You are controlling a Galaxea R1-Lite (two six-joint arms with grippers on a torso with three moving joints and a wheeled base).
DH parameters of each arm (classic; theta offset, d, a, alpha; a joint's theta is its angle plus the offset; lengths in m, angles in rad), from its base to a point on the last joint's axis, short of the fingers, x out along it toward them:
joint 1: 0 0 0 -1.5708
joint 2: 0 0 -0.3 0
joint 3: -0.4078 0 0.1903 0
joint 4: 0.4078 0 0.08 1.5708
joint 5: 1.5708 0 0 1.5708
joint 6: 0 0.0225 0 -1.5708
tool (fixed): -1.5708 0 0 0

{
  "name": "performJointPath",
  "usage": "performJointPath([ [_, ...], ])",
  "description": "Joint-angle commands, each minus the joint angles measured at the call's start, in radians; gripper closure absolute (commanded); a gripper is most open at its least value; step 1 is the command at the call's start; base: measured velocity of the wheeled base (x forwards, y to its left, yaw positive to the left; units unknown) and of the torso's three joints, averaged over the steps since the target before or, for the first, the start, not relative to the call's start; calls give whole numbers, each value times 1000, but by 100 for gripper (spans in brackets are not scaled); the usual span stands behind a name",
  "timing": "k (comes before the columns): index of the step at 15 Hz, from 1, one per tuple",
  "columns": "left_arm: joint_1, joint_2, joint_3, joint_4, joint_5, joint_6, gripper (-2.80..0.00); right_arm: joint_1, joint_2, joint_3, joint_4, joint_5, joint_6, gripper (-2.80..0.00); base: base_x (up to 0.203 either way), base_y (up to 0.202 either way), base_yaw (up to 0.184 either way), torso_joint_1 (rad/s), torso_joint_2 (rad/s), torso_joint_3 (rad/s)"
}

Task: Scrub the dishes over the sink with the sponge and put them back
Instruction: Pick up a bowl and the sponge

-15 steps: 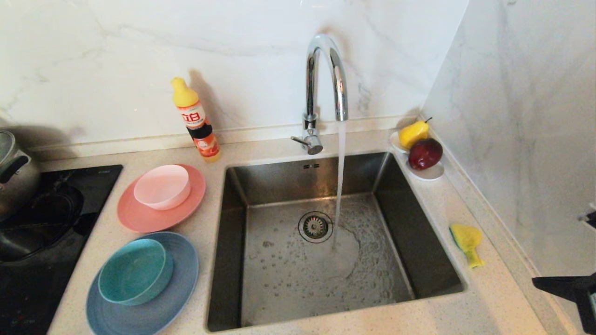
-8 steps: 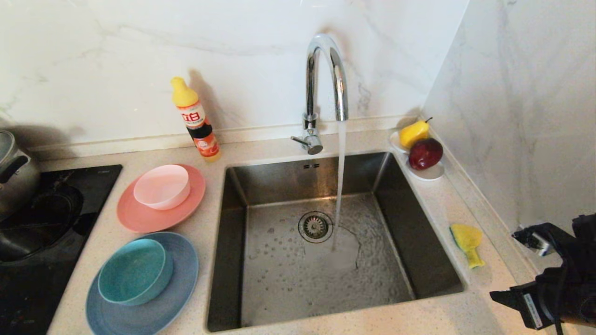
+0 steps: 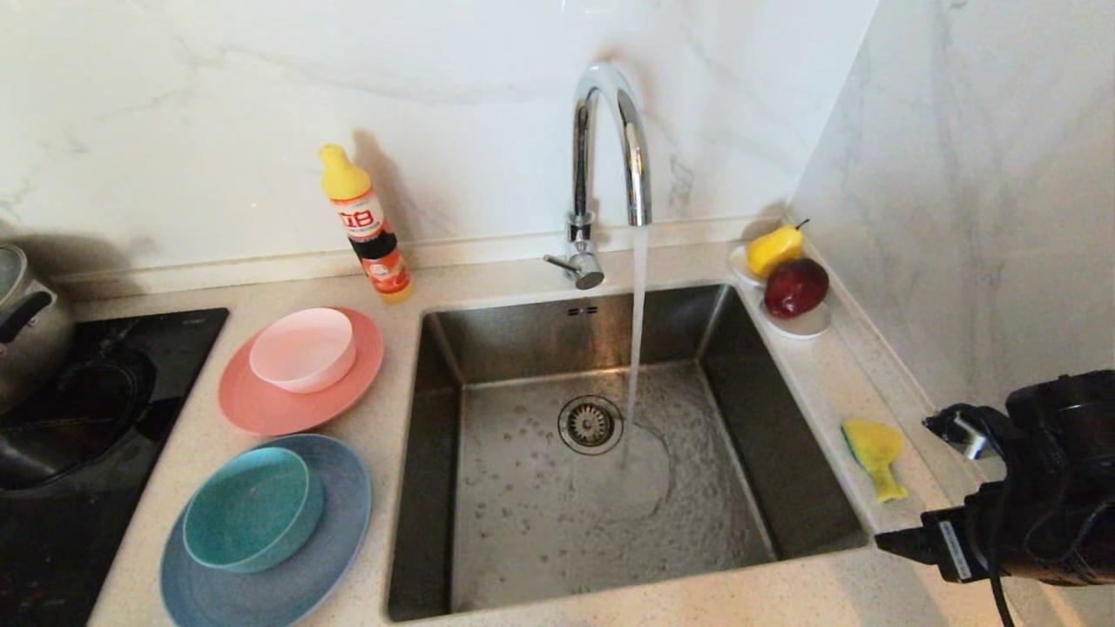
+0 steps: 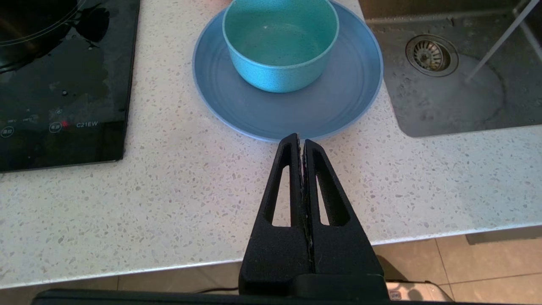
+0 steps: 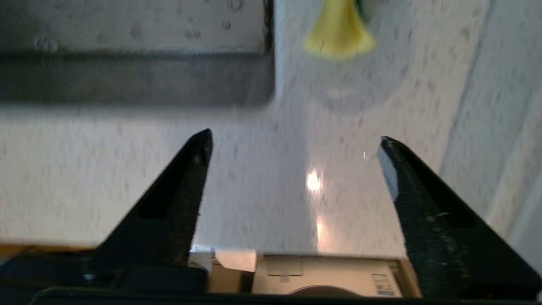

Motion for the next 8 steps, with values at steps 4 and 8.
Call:
performJointPath([
  [4, 0, 2, 0, 1, 0, 0, 0, -1, 101, -64, 1, -3, 18, -280, 0, 0, 0, 0, 0, 0],
  [8, 0, 2, 0, 1, 0, 0, 0, -13, 150, -114, 0, -5, 61, -280, 0, 0, 0, 0, 0, 0],
])
